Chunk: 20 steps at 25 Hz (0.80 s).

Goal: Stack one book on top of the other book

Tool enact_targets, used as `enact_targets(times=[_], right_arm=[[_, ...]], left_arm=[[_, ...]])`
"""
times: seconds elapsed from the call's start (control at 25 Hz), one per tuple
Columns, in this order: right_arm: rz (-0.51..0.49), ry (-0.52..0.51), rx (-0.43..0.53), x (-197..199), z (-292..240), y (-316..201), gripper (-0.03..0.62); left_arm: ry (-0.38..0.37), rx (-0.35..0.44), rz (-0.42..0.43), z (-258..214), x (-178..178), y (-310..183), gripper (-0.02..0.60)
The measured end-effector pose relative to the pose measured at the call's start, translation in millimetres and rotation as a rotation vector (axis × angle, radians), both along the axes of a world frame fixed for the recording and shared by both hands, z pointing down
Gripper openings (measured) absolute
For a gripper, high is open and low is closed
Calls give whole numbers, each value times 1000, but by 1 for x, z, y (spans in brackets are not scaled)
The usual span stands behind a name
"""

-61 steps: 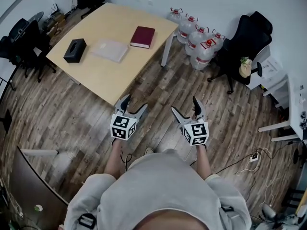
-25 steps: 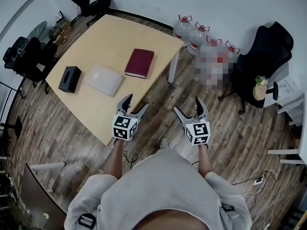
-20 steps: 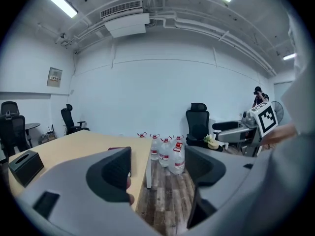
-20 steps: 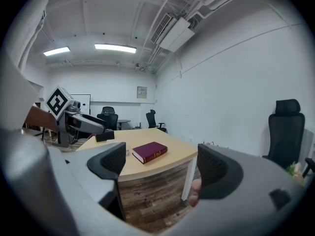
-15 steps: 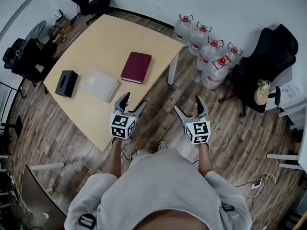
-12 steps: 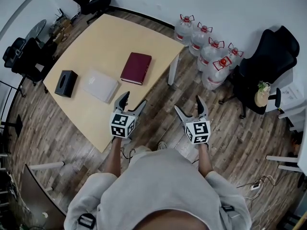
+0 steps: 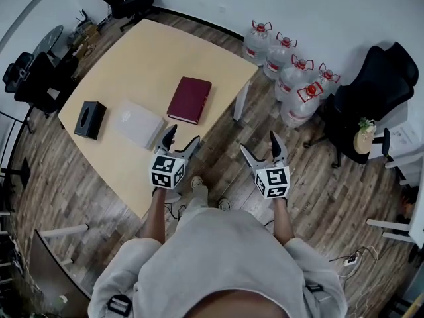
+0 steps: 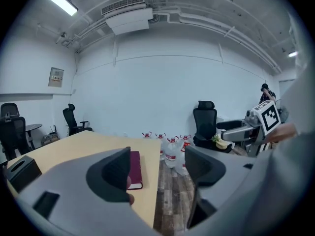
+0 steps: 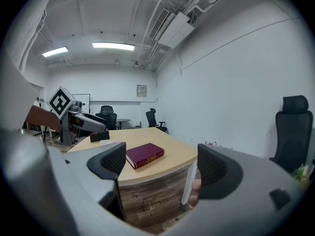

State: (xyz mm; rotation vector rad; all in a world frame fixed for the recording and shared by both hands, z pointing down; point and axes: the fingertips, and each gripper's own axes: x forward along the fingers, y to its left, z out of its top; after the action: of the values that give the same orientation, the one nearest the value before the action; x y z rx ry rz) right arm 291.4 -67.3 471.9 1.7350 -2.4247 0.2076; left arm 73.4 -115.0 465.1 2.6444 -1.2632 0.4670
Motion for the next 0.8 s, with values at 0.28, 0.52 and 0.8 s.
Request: enact_targets(times=[0.28,0.52,0.8], right_arm=[[10,14,-8,-14,4,-42,445],[15,26,-14,-37,0,-85,445],[21,37,-32,-66,-2,-122,445]], left_arm=[[11,-3,11,7,-16,-47,347],[26,-9,18,9,-37,-94,347],[48,-32,24,16,-66,-133,347]])
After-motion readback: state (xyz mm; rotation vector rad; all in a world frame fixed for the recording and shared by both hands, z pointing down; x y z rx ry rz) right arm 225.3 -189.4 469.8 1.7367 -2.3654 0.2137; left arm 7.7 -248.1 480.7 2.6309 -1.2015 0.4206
